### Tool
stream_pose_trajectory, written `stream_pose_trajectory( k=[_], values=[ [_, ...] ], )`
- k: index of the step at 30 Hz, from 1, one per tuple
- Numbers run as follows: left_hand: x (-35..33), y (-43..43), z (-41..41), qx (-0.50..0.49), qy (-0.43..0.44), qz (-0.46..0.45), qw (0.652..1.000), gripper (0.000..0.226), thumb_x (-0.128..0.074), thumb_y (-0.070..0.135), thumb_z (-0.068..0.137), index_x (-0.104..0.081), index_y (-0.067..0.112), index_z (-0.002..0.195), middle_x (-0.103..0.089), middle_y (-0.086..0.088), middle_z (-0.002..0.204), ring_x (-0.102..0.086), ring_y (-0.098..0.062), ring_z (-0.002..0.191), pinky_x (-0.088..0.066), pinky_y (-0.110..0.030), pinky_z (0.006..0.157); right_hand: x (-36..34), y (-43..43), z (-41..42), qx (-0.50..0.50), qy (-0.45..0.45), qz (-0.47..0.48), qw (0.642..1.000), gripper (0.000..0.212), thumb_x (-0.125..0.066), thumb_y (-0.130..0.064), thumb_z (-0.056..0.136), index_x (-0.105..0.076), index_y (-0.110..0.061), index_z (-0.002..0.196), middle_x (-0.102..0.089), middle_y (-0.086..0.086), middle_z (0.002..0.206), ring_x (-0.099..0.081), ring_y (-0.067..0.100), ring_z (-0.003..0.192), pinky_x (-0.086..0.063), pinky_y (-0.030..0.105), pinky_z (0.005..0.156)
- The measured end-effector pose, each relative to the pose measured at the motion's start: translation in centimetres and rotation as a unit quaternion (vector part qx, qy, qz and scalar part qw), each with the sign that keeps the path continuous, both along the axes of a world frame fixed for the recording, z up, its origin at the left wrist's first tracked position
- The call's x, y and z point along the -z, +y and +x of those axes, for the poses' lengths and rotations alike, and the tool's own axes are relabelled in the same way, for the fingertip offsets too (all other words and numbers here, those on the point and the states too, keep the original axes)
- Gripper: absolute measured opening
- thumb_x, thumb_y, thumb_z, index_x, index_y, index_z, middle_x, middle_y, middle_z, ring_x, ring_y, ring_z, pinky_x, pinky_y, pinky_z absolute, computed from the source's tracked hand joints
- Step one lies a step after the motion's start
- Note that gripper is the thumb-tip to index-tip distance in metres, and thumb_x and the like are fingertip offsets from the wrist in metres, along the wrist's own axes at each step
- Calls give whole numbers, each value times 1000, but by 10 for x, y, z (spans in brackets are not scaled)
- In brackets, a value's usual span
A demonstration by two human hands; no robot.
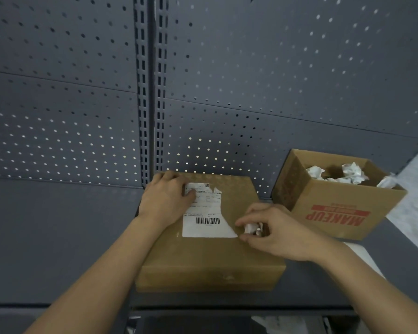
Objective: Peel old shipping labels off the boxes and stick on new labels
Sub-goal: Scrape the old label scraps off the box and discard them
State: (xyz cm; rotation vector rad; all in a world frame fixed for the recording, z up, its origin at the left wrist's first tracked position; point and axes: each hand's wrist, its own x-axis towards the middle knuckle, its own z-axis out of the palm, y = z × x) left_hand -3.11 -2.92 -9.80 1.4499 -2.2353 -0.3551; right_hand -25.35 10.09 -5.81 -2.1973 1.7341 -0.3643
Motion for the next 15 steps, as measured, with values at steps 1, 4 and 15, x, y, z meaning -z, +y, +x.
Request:
stream_pose_trajectory(
  k=[1, 4, 15],
  values=[
    [-1, -1, 0, 5, -7, 0, 1000, 40, -55, 40, 94, -64, 18, 127, -55, -3, 135, -42, -30, 129, -39, -41, 107, -2, -2, -1, -7, 4, 11, 1000, 33, -70, -42, 87, -70, -30, 118, -59, -19, 102, -57, 2, 96, -48, 23, 87],
    [-7, -3, 2, 32, -40, 18, 999, 35, -53, 39, 96, -67, 15, 117, -60, -4, 122, -51, -29, 120, -40, -39, 105, -7, -7, -3, -32, 4, 42, 999, 33, -73, -41, 85, -72, -30, 116, -60, -19, 103, -57, 2, 98, -46, 20, 87],
    [-13, 47, 16, 17, -15, 44, 999, 48, -52, 45, 97, -53, 22, 140, -43, 1, 147, -28, -18, 140, -31, -36, 110, -3, -15, 0, -176, 61, -51, 981, 21, -62, -28, 96, -76, -19, 108, -61, -12, 103, -51, -12, 83, -35, 3, 78]
  ],
)
